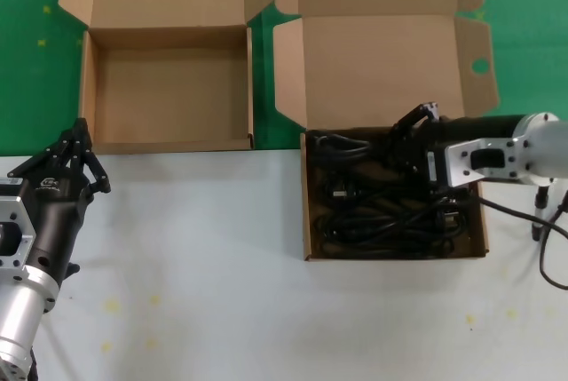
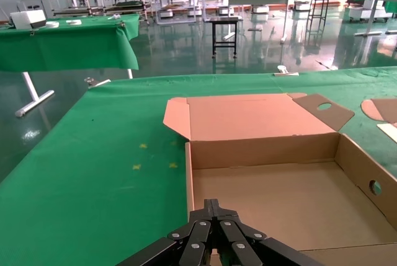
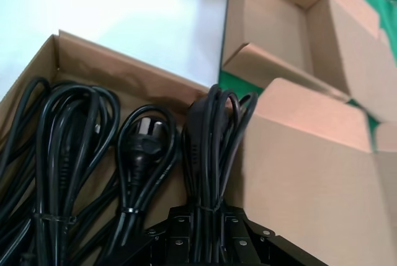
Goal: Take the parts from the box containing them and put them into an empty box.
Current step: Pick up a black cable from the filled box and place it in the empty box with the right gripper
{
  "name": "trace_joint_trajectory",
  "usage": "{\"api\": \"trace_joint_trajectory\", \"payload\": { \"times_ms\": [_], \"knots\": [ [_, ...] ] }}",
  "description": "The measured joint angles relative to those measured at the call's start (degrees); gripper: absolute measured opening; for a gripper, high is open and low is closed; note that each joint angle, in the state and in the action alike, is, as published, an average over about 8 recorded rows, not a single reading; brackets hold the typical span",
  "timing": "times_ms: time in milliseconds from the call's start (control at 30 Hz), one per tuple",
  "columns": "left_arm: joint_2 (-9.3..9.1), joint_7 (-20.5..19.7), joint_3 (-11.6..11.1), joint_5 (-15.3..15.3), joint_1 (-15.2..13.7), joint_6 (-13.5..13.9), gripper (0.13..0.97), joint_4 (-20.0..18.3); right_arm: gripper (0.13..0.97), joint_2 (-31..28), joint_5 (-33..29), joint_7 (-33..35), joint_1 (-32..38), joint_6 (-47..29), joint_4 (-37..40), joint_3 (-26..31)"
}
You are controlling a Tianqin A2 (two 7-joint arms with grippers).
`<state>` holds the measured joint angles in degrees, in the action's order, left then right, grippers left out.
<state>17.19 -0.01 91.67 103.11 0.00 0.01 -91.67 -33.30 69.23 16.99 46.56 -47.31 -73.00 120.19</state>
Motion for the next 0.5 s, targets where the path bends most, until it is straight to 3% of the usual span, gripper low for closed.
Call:
{"api": "trace_joint_trajectory", "payload": {
  "times_ms": [233,500],
  "knots": [
    [0.0,0.0,0.0,0.0,0.0,0.0,0.144,0.0,0.214,-1.31,-0.51,-4.37,0.7,-1.28,-6.43,-1.41],
    [0.0,0.0,0.0,0.0,0.0,0.0,0.144,0.0,0.205,2.67,-3.36,-7.73,4.87,-2.26,-8.19,-0.17]
  ]
}}
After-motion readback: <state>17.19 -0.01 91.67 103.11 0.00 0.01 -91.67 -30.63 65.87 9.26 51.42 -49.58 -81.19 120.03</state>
